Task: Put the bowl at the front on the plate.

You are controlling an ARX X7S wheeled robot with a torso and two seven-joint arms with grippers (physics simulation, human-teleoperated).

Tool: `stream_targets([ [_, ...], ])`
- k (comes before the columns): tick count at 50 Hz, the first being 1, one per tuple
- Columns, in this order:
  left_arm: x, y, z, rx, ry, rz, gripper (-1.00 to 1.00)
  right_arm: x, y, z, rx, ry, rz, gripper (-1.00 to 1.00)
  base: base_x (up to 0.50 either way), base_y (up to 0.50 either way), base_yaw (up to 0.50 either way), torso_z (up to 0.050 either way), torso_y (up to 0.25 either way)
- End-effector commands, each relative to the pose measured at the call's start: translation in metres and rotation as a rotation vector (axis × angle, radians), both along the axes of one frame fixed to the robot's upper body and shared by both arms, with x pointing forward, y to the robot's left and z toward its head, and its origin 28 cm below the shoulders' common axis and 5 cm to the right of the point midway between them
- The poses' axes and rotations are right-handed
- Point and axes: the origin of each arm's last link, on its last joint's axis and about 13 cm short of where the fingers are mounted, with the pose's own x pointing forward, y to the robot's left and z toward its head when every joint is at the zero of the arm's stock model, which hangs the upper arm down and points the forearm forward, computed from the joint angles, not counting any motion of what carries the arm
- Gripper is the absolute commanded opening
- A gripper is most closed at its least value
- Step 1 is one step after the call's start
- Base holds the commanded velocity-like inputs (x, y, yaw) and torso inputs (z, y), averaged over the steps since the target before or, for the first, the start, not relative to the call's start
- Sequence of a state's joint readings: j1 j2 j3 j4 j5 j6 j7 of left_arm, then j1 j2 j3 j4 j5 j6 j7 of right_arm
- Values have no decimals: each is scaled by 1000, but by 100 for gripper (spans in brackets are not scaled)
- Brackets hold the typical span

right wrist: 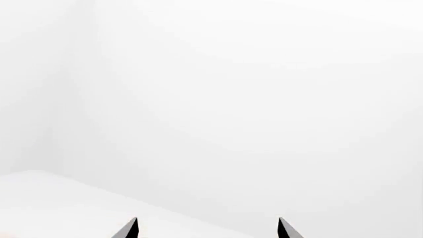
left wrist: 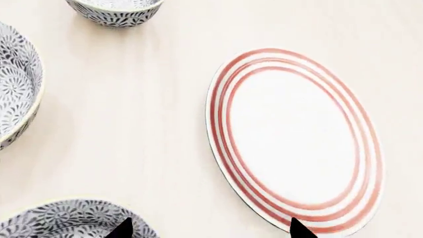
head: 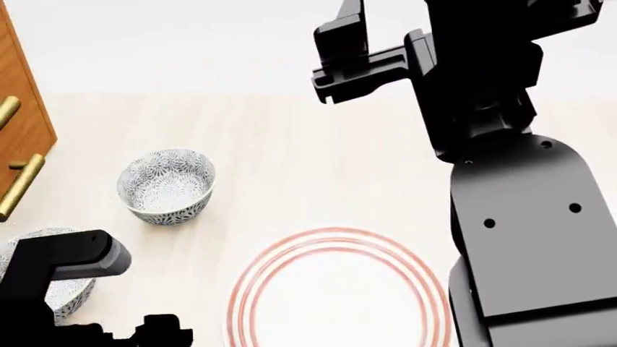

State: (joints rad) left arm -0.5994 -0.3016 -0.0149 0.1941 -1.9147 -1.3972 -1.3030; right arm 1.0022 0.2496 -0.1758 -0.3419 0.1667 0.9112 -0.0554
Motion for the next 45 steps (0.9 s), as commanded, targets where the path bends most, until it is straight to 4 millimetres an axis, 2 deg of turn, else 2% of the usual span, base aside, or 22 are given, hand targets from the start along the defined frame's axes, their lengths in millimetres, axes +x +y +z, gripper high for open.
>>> stream_targets([
  [1, -12, 0, -29, 0, 102, 10, 100, 0, -2, -1, 2, 1, -2, 100, 0, 0, 0, 0, 0],
  [16, -17, 2, -48, -7, 161, 25, 100, 1, -4, -2, 3, 2, -15, 100, 0, 0, 0, 0, 0],
  [23, -27, 0, -57, -20, 193, 5, 100, 0, -5, 0, -9, -7, -25, 100, 0, 0, 0, 0, 0],
  [45, -28, 1, -60, -27, 208, 13, 100, 1, -6, -2, -14, -5, -29, 100, 0, 0, 0, 0, 0],
])
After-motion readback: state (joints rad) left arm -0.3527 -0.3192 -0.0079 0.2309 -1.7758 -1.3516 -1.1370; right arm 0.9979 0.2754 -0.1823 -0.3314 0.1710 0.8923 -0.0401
